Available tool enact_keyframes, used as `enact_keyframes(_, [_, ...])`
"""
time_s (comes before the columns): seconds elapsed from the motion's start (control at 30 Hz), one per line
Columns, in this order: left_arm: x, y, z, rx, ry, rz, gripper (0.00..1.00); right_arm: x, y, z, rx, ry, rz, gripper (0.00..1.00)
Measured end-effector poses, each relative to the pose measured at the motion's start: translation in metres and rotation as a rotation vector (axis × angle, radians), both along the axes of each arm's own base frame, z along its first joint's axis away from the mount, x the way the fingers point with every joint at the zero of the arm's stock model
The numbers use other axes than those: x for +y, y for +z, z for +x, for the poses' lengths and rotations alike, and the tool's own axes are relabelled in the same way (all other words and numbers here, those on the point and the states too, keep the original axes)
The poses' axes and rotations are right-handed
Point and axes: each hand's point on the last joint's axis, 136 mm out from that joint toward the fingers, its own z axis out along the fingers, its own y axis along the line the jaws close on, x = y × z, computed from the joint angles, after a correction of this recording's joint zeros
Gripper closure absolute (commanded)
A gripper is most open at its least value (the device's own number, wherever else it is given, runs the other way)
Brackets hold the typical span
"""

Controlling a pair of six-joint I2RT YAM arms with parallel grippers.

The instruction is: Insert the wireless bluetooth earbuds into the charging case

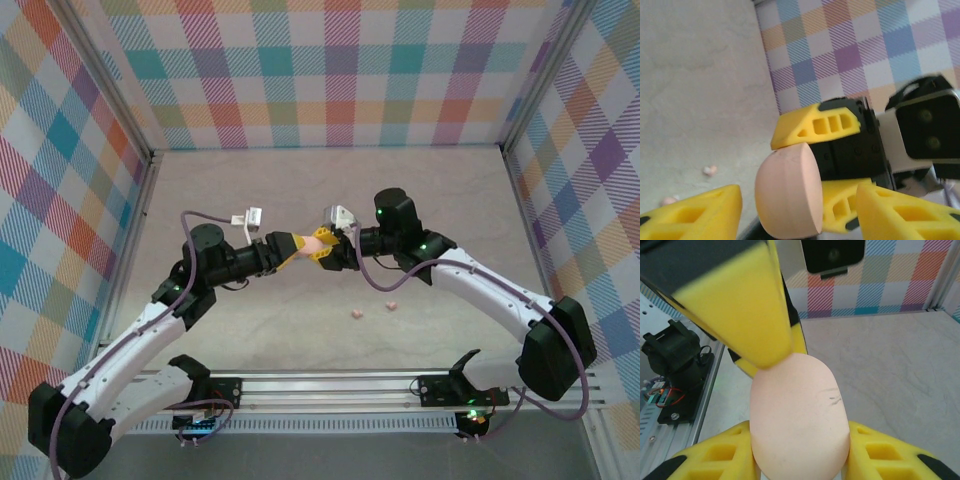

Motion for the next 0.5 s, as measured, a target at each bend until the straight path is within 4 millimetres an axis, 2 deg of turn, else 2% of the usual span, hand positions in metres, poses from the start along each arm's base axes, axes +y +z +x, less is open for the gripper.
enact_keyframes(0.17, [0.018,0.036,-0.023,-0.338,-0.001,0.071,0.27,-0.006,0.009,-0.005,0.023,0.031,-0.032,0.75])
enact_keyframes(0.23, [0.027,0.055,-0.038,-0.531,-0.003,0.097,0.24,-0.01,0.012,-0.009,0.037,0.044,-0.045,0.75])
enact_keyframes(0.33, [0.038,0.071,-0.059,-0.784,0.0,0.157,0.23,-0.014,0.018,-0.016,0.057,0.066,-0.06,0.75])
enact_keyframes(0.4, [0.04,0.075,-0.066,-0.898,-0.015,0.209,0.23,-0.016,0.021,-0.021,0.068,0.082,-0.063,0.75])
enact_keyframes(0.5, [0.032,0.061,-0.063,-0.956,-0.084,0.297,0.29,-0.018,0.024,-0.028,0.088,0.108,-0.065,0.75])
